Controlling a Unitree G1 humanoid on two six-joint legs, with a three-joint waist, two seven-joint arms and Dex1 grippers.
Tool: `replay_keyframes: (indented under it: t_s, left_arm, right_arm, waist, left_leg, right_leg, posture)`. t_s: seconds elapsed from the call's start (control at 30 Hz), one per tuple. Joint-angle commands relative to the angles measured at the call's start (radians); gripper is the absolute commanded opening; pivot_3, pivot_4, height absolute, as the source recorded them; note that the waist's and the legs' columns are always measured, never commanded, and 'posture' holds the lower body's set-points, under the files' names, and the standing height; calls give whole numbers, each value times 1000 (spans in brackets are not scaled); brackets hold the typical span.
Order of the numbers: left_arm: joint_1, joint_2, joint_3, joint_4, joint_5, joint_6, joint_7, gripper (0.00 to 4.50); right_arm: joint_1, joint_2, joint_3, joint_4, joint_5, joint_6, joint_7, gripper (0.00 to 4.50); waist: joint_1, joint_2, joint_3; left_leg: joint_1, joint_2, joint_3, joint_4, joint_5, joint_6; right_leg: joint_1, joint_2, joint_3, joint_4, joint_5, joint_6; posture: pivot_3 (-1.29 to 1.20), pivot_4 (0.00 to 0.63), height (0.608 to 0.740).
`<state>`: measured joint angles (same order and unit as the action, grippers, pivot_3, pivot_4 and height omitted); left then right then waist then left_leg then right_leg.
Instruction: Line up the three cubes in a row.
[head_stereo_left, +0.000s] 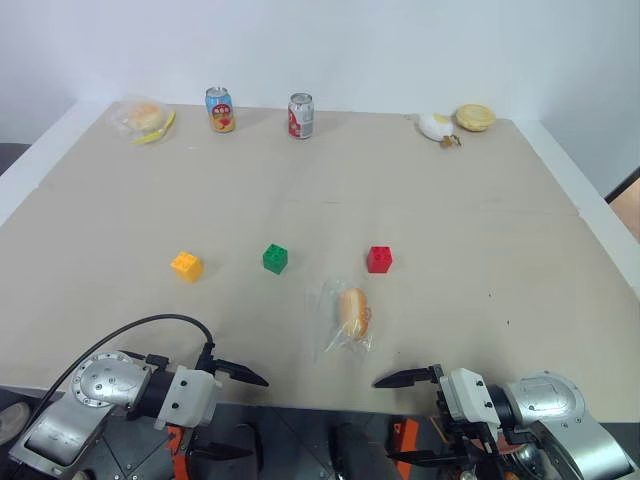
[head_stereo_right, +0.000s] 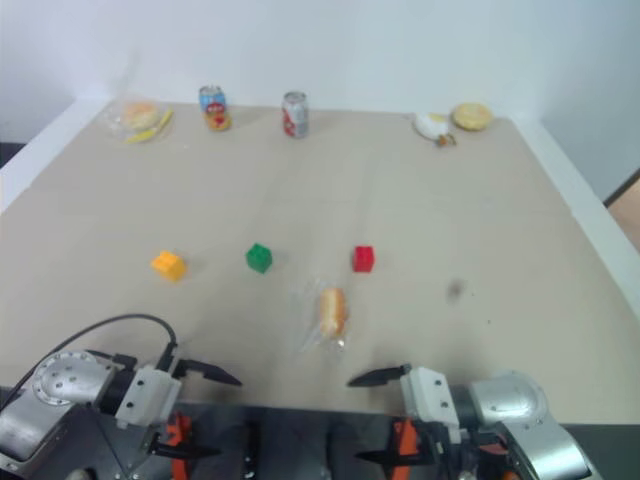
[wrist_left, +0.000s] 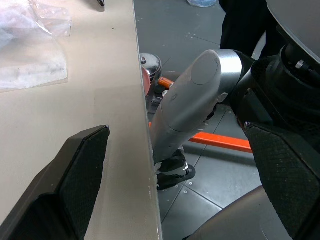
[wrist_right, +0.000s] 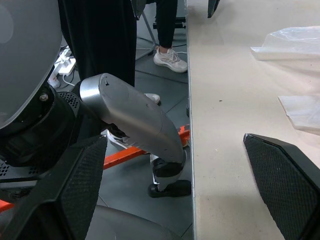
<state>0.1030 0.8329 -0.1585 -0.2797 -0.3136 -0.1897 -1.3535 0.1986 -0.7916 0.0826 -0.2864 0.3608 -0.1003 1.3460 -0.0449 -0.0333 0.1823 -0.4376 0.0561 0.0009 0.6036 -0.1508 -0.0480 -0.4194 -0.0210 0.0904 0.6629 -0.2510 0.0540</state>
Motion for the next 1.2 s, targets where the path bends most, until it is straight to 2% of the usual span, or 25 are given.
replay_keyframes:
  t_s: [0.03,0.3,0.63,0.77,0.87,0.97,1.1,1.2]
  left_arm:
    - [12,5,-7,11,12,-56,-17,4465]
    - [35,18,-39,53,50,-144,-27,4465]
    - [-14,-4,-40,28,37,-86,25,4465]
    - [-89,-34,22,-43,-110,156,137,4465]
    - [-153,-77,72,-102,-228,333,255,4465]
    - [-214,-158,107,-111,-259,401,379,4465]
    - [-279,-231,132,-103,-270,447,462,4465]
    - [-306,-262,143,-98,-284,474,491,4465]
  right_arm:
    - [4,-10,-2,-2,6,-32,13,4500]
    - [5,-22,-8,-17,37,-24,32,4500]
    - [12,-34,-75,-109,167,81,-2,4500]
    - [-76,-17,-139,-184,305,269,-157,4500]
    - [-195,-3,-157,-196,350,467,-361,4500]
    - [-298,17,-149,-185,373,686,-566,4500]
    - [-366,41,-98,-213,389,918,-724,4500]
    - [-408,92,-73,-224,396,1024,-812,4500]
  waist:
    - [0,0,0]
    - [0,0,0]
    - [1,0,0]
    - [0,1,0]
    - [-1,0,0]
    - [0,0,0]
    - [1,0,0]
    - [1,0,0]
  left_leg:
    - [0,0,0,0,0,0]
    - [1,0,-1,0,0,0]
    - [2,0,-2,1,0,0]
    - [3,1,-3,4,0,0]
    - [3,3,-4,8,0,0]
    - [5,2,-5,9,0,0]
    - [2,1,-6,10,0,0]
    - [0,1,-8,10,-1,1]
  right_leg:
    - [0,0,0,0,0,0]
    - [2,0,-2,0,0,0]
    - [4,0,-3,0,0,0]
    - [7,0,-5,0,0,0]
    - [9,1,-6,1,1,1]
    - [12,1,-7,1,1,0]
    - [11,1,-6,1,2,3]
    - [11,3,-6,1,1,5]
  posture:
    - [0,150,733]
    - [0,150,733]
    - [0,150,733]
    - [0,150,733]
    - [0,150,733]
    - [0,150,733]
    - [0,150,733]
    - [0,150,733]
